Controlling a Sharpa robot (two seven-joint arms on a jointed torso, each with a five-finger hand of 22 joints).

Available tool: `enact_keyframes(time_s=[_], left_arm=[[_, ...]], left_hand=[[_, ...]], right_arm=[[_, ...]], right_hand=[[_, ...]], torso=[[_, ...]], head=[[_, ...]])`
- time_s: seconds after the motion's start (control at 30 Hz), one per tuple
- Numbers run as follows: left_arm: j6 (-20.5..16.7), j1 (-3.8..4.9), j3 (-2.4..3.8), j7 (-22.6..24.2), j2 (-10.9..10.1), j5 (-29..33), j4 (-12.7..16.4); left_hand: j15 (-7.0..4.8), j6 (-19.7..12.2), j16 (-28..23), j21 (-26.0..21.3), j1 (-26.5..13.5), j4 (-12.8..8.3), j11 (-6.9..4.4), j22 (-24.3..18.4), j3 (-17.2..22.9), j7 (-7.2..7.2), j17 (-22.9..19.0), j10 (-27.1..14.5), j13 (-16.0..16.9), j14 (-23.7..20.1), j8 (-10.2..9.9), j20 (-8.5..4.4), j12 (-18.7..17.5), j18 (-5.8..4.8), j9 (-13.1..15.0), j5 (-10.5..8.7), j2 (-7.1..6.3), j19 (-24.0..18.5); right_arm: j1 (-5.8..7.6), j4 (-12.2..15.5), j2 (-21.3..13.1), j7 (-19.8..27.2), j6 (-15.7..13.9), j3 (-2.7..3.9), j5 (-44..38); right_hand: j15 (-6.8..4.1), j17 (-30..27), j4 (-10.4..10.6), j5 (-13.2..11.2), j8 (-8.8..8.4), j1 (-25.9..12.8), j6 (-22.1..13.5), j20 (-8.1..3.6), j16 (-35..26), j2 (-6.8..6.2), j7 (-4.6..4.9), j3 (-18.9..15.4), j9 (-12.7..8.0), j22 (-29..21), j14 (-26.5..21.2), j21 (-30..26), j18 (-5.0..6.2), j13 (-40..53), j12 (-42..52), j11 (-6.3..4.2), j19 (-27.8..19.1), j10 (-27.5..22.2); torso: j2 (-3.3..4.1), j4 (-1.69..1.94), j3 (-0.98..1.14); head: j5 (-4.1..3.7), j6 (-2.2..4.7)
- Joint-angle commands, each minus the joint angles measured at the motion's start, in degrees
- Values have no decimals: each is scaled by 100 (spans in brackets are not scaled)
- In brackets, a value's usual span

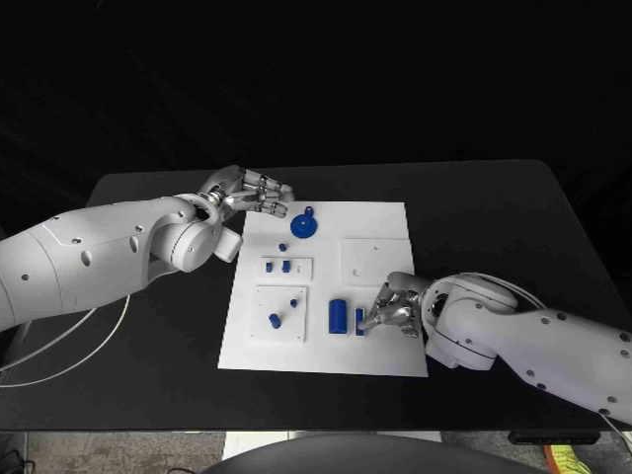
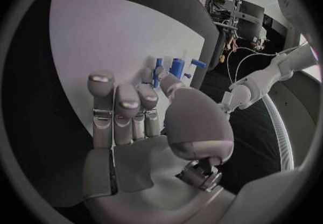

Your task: Assemble the parts on the task board

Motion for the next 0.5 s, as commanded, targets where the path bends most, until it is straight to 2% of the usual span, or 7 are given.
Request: enact_keyframes(time_s=[0.03, 0.2, 0.27, 0.37, 0.4, 0.43, 0.5], left_arm=[[72, 4, 3, 31, 8, -22, 12], [72, 4, 3, 29, 5, -22, 12], [71, 4, 3, 29, 4, -22, 11], [70, 4, 3, 30, 1, -22, 12], [68, 4, 3, 30, -1, -22, 11], [67, 4, 3, 31, -2, -22, 11], [62, 4, 3, 34, -6, -22, 9]], left_hand=[[0, -32, -18, 18, 17, 38, 7, -5, -9, -1, 9, -47, -4, -55, -26, -8, -3, -49, 4, 9, 42, 42], [0, -32, -18, 18, 17, 38, 7, -5, -9, -1, 9, -47, -4, -55, -26, -8, -3, -49, 4, 9, 42, 42], [0, -32, -18, 18, 17, 38, 7, -5, -9, -1, 9, -47, -4, -55, -26, -8, -3, -49, 4, 9, 42, 42], [0, -32, -18, 18, 17, 38, 7, -5, -9, -1, 9, -47, -4, -55, -26, -8, -3, -49, 4, 9, 42, 42], [0, -32, -18, 18, 17, 38, 7, -5, -9, -1, 9, -47, -4, -55, -26, -8, -3, -49, 4, 9, 42, 42], [0, -32, -18, 18, 17, 38, 7, -5, -9, -1, 9, -47, -4, -55, -26, -8, -3, -49, 4, 9, 42, 42], [0, -32, -18, 18, 17, 38, 7, -5, -9, -1, 9, -47, -4, -55, -26, -8, -3, -49, 4, 9, 42, 42]], right_arm=[[-36, -42, 24, -14, 2, -33, -308], [-43, -48, 4, -5, -25, -42, -279], [-44, -44, -18, 26, -50, -44, -176], [-45, -26, -79, 154, -112, -45, 79], [-45, -17, -105, 214, -130, -44, 182], [-45, -9, -129, 266, -144, -40, 268], [-44, 6, -181, 398, -190, -23, 458]], right_hand=[[-49, 12, 19, -32, 0, -37, 18, -49, -8, 20, -9, 7, -38, 471, 3, 7, -93, 9, 11, -21, 286, 26], [-38, 8, 157, 2, -2, -166, 10, -35, -11, -47, 0, -2, -38, 471, 8, 10, -86, 11, 9, -13, 287, 24], [-33, -4, 402, 297, -1, -350, -11, -29, -19, -132, 12, -53, -34, 469, 5, 4, -75, 3, -4, -8, 286, 11], [-22, -37, 904, 325, 5, -494, -77, -18, -54, -420, 62, -120, -21, 456, -7, -51, -52, -33, -63, 14, 274, -42], [-1, -82, 1078, 469, 5, -580, -201, -7, -110, -495, 106, -377, -36, 429, -26, -169, -40, -62, -117, 52, 253, -91], [0, -121, 1280, 711, 10, -495, -226, 13, -165, -411, 121, -866, -12, 403, -25, -266, -18, -81, -137, 64, 245, -120], [11, -171, 1417, 1000, 5, -460, -296, 19, -240, -359, 135, -1339, 6, 367, -41, -432, -3, -134, -206, 69, 228, -168]], torso=[[1, 2, -1], [-2, 0, -6], [-2, -2, -6], [-3, -1, -6], [-5, -1, -6], [-6, -2, -6], [-7, -2, -6]], head=[[-7, 1], [-12, 9], [-12, 9], [-8, 19], [-6, 23], [-6, 27], [-7, 35]])
